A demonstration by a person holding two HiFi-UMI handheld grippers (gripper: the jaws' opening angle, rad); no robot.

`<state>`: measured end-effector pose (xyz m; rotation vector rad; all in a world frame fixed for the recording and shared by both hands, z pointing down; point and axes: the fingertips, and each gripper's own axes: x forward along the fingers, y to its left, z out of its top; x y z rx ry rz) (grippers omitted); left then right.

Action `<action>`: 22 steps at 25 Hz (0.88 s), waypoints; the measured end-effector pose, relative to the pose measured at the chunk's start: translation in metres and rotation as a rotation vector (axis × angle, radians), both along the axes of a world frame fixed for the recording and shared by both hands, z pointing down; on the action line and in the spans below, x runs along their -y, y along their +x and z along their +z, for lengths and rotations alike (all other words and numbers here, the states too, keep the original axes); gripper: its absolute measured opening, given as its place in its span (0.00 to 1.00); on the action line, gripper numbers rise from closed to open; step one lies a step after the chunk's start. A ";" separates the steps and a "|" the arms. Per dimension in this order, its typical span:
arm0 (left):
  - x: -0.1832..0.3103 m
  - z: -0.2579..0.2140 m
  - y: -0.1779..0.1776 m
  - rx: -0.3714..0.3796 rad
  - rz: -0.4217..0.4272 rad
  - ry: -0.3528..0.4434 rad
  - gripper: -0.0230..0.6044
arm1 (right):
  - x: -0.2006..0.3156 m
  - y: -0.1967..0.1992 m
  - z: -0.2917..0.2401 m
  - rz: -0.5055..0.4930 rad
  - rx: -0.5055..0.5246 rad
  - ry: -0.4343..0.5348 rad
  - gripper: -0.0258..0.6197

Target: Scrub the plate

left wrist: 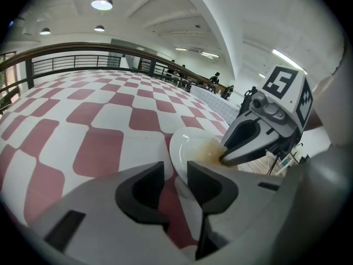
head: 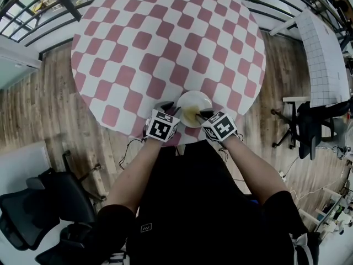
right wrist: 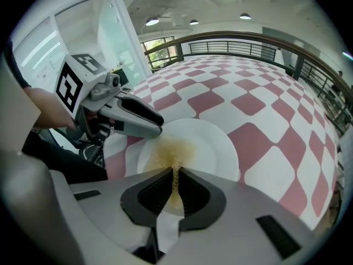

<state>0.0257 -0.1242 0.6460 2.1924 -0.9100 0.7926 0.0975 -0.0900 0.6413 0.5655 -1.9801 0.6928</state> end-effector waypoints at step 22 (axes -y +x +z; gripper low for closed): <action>-0.001 0.001 -0.001 0.018 -0.003 0.015 0.24 | -0.026 0.017 0.000 0.016 0.026 -0.044 0.10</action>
